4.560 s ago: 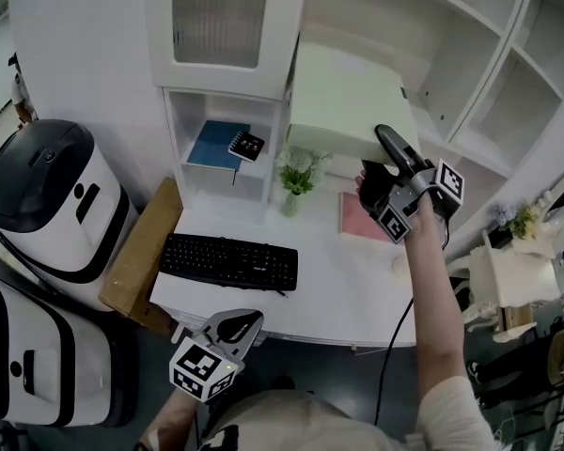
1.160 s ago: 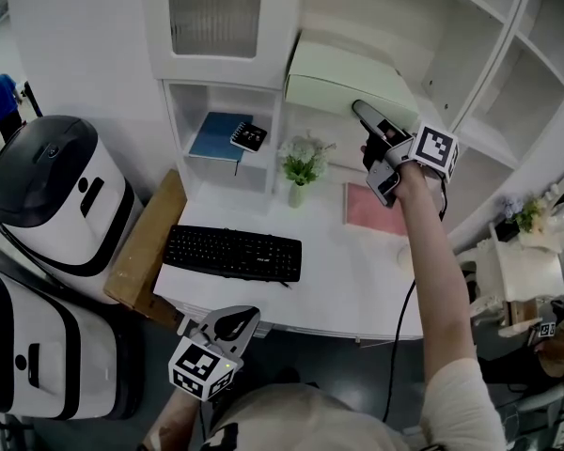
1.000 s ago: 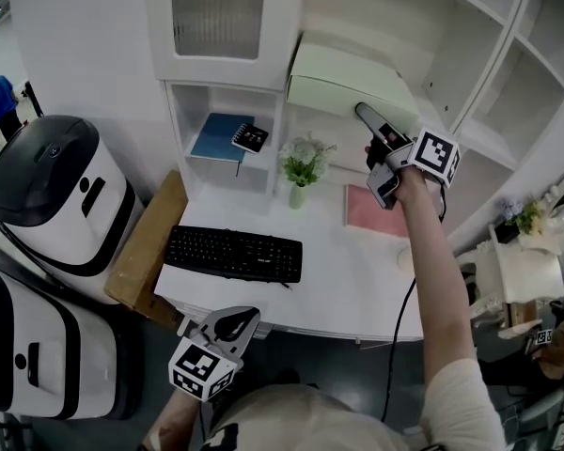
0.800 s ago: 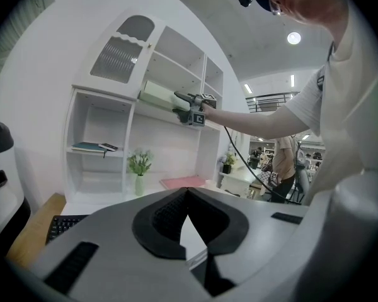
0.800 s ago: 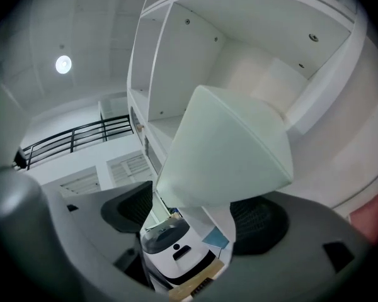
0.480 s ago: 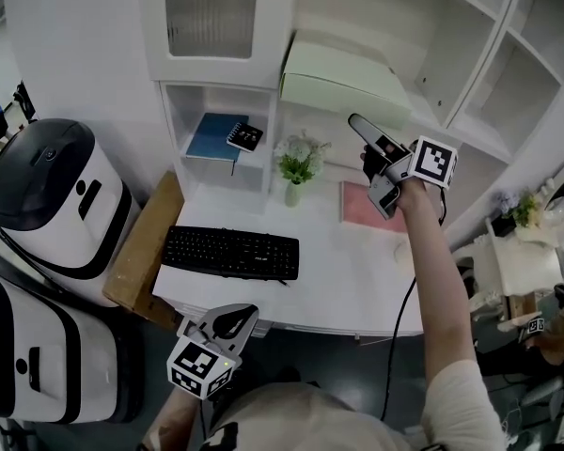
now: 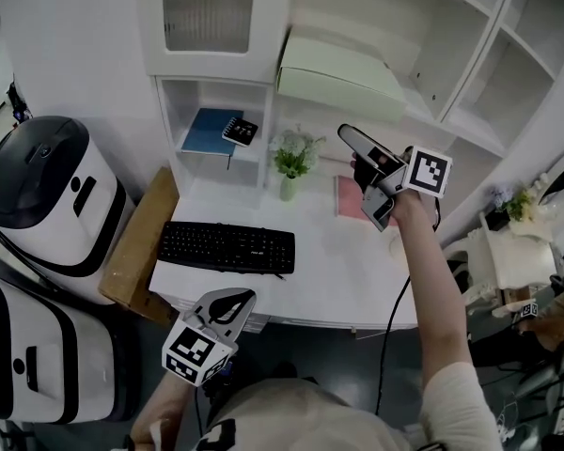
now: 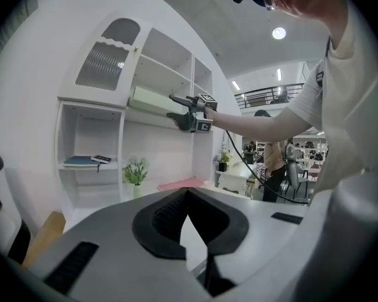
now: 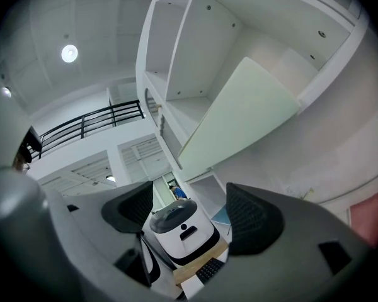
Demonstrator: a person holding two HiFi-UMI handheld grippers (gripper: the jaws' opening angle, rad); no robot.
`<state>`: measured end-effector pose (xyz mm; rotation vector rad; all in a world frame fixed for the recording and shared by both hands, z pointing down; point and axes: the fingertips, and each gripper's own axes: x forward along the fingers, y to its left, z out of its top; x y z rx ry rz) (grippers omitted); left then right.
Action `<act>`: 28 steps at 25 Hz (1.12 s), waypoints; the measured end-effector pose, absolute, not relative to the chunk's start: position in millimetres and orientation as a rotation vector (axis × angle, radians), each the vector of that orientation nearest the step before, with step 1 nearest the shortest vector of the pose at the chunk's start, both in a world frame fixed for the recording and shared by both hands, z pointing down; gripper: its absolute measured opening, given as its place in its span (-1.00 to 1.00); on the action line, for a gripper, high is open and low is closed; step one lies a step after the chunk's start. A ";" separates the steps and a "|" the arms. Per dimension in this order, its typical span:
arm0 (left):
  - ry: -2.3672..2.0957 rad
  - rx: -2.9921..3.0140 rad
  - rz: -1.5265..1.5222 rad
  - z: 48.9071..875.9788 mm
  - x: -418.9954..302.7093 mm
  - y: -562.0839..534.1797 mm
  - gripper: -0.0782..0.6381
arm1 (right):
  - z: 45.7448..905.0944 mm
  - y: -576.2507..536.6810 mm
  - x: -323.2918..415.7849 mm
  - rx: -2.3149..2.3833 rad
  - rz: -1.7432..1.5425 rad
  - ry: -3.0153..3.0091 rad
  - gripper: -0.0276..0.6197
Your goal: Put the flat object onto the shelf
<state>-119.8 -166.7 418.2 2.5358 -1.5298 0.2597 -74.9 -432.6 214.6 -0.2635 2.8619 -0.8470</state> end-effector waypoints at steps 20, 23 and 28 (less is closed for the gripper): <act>-1.540 2.536 0.203 402.4 -130.1 -154.9 -0.75 | 281.0 -281.0 -85.5 -0.255 -0.562 3.115 -0.83; -1.546 2.548 0.203 397.8 -131.8 -150.6 -0.74 | 290.1 -270.2 -85.5 -0.315 -0.491 3.167 -0.84; -1.543 2.555 0.201 396.9 -132.1 -143.1 -0.74 | 294.0 -246.4 -89.0 -0.279 -0.389 3.217 -0.84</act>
